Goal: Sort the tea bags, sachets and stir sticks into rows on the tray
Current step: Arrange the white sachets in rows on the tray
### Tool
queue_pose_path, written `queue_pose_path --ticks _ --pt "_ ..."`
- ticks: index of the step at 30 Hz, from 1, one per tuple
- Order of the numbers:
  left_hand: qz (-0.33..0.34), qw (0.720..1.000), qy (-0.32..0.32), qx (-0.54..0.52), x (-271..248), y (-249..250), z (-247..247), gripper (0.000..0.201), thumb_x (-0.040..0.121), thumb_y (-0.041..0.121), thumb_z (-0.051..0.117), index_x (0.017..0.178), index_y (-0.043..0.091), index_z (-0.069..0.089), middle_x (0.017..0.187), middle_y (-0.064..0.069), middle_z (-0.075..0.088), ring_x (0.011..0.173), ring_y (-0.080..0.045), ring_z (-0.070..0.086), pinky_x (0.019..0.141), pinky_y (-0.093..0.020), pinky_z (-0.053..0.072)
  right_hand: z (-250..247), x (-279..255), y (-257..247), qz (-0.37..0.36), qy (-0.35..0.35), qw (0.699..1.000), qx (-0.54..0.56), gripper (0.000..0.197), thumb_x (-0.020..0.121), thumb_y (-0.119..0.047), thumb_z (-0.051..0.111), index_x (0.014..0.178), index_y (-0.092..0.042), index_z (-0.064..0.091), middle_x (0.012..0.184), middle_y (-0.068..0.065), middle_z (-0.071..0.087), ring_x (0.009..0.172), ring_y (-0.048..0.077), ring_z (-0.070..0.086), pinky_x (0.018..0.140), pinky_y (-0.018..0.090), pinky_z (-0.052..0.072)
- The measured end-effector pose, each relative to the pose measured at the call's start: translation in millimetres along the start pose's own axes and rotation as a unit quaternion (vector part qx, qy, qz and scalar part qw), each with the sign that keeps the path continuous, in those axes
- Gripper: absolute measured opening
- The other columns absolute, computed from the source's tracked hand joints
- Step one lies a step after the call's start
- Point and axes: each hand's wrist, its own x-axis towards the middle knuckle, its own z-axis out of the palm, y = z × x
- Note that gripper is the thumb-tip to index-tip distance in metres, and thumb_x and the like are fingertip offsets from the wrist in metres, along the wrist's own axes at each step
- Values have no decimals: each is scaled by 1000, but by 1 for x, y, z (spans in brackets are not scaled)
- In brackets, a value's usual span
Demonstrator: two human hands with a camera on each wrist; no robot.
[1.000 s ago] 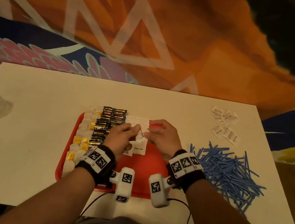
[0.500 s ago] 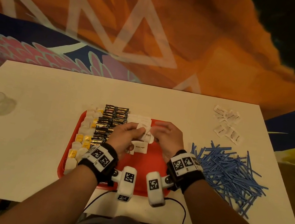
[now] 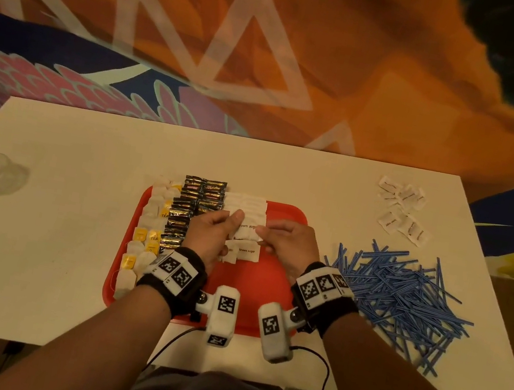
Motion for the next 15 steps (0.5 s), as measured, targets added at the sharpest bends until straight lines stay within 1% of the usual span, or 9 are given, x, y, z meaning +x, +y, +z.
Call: queue_pose_path --ticks 2,3,4,6,8,10,12,13,15 --pt "4 1000 12 9 0 -3 -1 22 92 28 70 81 9 69 65 -2 48 50 -12 37 40 -22 32 1 1 4 11 -9 1000 -4 16 81 -7 77 92 -9 66 80 8 70 61 11 64 57 21 51" --pt "6 1000 16 13 0 -4 -1 23 92 27 70 87 5 69 67 -4 50 50 -12 39 40 -22 32 2 2 7 17 -22 1000 -8 21 80 -9 78 97 -6 66 82 9 70 62 11 65 57 21 51" --pt "4 1000 21 17 0 -3 -2 22 92 26 70 89 4 69 67 -4 52 50 -13 41 41 -23 34 3 3 9 26 -32 999 -12 26 80 -9 79 102 -4 65 83 10 70 62 11 66 56 21 51" --pt "2 999 41 22 1 -2 -4 17 91 25 71 91 8 72 71 -3 61 54 -13 49 46 -24 38 4 5 13 33 -34 999 -22 29 80 -8 78 104 -1 64 82 10 70 59 9 66 53 19 50" --pt "9 997 63 33 3 -2 -8 11 93 24 69 94 14 74 75 0 67 54 -9 54 48 -22 41 4 10 19 36 -27 999 -27 29 81 -7 77 105 0 63 82 10 69 56 7 65 52 18 50" --pt "14 997 73 37 6 -4 -15 12 95 25 66 95 15 73 77 -1 69 57 -9 57 45 -21 40 3 16 27 44 -17 998 -33 30 82 -8 77 107 1 63 85 11 70 57 7 66 52 18 49" --pt "2 997 72 41 8 -7 -23 15 97 28 63 94 17 72 78 -2 70 64 -14 59 44 -23 39 -1 22 38 55 -8 997 -52 33 81 -10 78 109 0 64 86 11 72 60 8 67 54 19 50" --pt "-8 997 69 42 8 -9 -27 16 98 28 62 94 16 71 76 -1 69 64 -16 58 44 -23 39 -3 25 44 60 -4 996 -65 32 81 -12 78 109 -1 65 85 10 72 61 8 67 55 20 50" --pt "-30 996 66 42 8 -14 -35 17 99 28 60 96 15 71 71 2 69 63 -15 58 44 -23 38 -9 30 57 72 4 993 -95 30 81 -15 78 107 -4 67 83 6 73 62 8 68 55 18 51"
